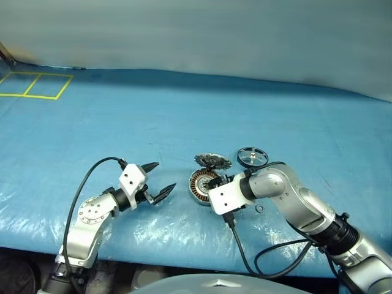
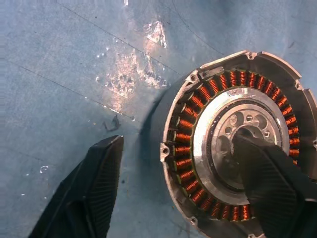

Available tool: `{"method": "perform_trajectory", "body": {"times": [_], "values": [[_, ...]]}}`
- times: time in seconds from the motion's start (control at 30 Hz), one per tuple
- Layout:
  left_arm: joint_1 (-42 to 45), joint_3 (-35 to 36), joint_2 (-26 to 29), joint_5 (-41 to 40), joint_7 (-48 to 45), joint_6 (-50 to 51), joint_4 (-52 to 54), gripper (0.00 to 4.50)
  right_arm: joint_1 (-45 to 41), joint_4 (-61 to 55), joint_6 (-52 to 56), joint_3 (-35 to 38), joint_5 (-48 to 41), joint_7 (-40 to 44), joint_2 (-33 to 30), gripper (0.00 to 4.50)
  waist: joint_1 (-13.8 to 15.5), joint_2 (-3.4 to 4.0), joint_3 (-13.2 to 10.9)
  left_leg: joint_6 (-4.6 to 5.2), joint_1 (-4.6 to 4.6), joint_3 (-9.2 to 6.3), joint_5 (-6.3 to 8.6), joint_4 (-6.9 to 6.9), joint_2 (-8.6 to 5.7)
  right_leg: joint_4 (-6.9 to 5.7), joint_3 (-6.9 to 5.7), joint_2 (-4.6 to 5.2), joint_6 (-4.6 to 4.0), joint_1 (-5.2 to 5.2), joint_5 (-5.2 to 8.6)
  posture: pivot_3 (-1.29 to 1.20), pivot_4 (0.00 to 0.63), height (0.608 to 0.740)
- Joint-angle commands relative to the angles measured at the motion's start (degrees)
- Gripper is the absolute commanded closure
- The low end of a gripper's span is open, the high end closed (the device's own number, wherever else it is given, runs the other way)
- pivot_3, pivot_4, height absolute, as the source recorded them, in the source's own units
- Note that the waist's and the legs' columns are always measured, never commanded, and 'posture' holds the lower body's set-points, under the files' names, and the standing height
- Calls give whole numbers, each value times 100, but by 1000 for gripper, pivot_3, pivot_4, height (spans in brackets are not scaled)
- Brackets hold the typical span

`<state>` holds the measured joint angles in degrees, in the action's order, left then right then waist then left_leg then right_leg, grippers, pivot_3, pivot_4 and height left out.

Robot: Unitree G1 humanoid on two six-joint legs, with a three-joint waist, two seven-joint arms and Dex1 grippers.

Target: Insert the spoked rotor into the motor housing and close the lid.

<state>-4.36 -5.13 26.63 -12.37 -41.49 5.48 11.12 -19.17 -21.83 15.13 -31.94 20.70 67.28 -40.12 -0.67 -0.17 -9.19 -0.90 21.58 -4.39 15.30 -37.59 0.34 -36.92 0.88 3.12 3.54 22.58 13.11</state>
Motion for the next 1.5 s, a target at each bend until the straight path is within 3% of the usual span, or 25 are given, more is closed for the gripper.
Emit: {"method": "perform_trajectory", "body": {"times": [0.03, 0.27, 0.57, 0.73, 1.0, 1.13, 1.5], "values": [[115, -33, 5, -21, -92, -57, -6, 0, 179, -55, 167, 76, 42, -1, -132, 436, 0, 0, 0, -1, 0, 0, -1, -2, 0, 0, 0, 0, 3, 0, 0, 0, 150, 740], [185, -54, 15, -81, -244, -42, -3, 0, 790, -975, 729, 1054, -778, -266, -119, 436, 8, -3, -4, 1, 8, -2, 0, -4, -3, 2, 1, 3, -4, 3, -9, 0, 150, 740], [148, -44, 20, -449, -482, 157, 254, 0, 1765, -1923, 1951, 2832, -2435, -1006, 506, 436, 0, -4, -6, 2, 10, 0, 1, -2, 3, 1, 0, -2, 7, 7, 1, 0, 150, 740], [105, -150, 188, -660, -773, 405, 568, 0, 2733, -2089, 2423, 3763, -2756, -1604, 576, 436, 14, -5, -6, 3, 12, -1, 2, -1, 0, 1, 1, 1, 5, 5, 2, 0, 150, 740], [157, -466, 16, -624, -802, 415, 681, 0, 3640, -1685, 2415, 5171, -3129, -2964, 1647, 436, 2, -1, -6, 3, 10, 8, 2, -4, 4, -2, 6, -2, -6, 7, 23, 0, 150, 740], [176, -595, 0, -594, -831, 376, 648, 0, 3960, -1706, 2365, 5332, -3239, -3150, 1710, 436, -4, 0, -6, 4, 10, 11, 2, -3, 4, -2, 10, -2, -6, 9, 24, 0, 150, 740], [417, -551, -77, -619, -1150, -85, -319, 0, 4557, -1618, 2150, 4443, -3414, -3070, 1381, 436, -5, 3, -4, 4, 9, 13, 2, -5, 4, 0, 11, -3, -9, 9, 29, 0, 150, 740]]}}
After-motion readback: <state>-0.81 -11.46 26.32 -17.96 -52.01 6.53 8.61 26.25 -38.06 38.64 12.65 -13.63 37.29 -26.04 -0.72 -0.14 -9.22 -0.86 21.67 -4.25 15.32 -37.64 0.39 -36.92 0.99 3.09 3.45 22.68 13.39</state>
